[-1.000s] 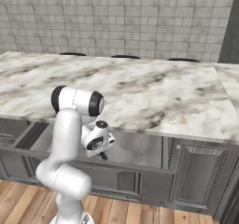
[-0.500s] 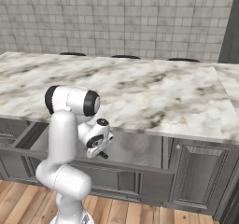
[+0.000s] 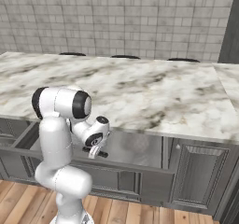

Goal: Pick up the knife from the drawer and place it on the cutting board. Then place the meat from the plate to the cutting board.

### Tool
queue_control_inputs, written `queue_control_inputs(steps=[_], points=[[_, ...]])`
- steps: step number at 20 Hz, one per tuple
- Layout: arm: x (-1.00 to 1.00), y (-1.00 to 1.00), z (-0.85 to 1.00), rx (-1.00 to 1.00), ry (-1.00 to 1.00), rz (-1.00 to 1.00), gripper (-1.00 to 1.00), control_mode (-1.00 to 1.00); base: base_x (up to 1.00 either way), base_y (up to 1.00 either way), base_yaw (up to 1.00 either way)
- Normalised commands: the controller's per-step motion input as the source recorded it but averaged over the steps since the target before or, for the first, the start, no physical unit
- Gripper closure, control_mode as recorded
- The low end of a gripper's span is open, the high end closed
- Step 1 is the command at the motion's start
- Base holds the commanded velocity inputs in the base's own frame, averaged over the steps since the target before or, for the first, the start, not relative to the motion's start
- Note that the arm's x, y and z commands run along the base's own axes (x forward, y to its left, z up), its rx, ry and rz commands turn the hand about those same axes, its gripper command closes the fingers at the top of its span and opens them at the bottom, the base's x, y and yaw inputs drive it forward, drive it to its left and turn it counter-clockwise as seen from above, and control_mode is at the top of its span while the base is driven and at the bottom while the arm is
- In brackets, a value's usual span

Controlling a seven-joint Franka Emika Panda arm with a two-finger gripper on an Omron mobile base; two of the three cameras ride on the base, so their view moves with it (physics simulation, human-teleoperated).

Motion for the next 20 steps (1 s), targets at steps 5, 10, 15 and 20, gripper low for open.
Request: queue_control_inputs(steps=[5,10,15,20], points=[[-0.46,0.00,0.44,0.00,0.00,0.24,1.00,-1.00,0.00,0.00,0.00],[-0.59,0.00,0.39,0.00,0.00,0.19,1.00,-1.00,0.00,0.00,0.00],[-0.46,0.00,0.64,0.00,0.00,0.14,1.00,-1.00,0.00,0.00,0.00],[-0.32,0.00,0.97,0.00,0.00,0.08,1.00,-1.00,0.00,0.00,0.00]])
